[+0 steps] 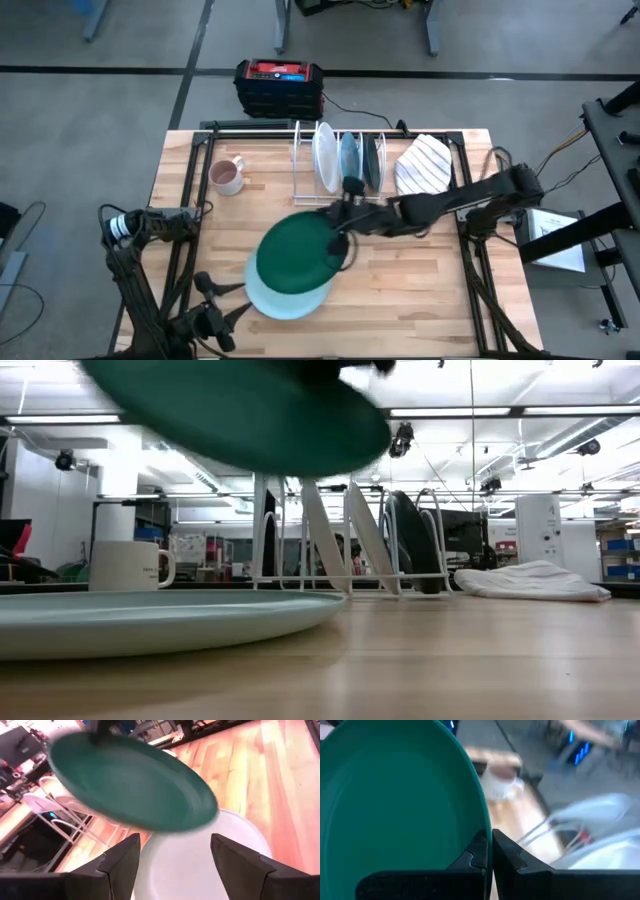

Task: Sort dishes
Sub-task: Put the green plate in the dishwasher rack

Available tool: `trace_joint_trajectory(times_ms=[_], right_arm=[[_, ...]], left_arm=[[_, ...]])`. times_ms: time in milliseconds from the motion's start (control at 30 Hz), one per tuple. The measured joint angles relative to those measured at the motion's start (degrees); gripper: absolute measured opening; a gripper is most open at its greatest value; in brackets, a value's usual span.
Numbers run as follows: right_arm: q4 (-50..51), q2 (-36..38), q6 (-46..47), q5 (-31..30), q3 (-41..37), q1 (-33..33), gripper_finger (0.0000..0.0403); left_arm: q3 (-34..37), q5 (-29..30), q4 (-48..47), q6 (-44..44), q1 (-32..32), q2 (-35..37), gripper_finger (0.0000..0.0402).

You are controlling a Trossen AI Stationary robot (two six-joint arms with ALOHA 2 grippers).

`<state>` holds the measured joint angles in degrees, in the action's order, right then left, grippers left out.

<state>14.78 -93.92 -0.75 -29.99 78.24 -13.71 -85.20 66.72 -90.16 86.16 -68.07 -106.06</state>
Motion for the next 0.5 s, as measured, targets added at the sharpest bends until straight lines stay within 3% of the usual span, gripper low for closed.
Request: trace_joint_trajectory(times_ms=[267, 500], right_arm=[[-1.99, 11.9, -29.47, -0.4, 0.04, 0.01, 0.0], [-5.96, 18.5, -64.27, -0.08, 0.09, 0.0, 0.0]], left_arm=[[-1.49, 1.14, 0.14, -7.63, 0.02, 1.29, 0.0233], [-1.45, 3.29, 0.12, -11.81, 0.18, 4.25, 0.0233]])
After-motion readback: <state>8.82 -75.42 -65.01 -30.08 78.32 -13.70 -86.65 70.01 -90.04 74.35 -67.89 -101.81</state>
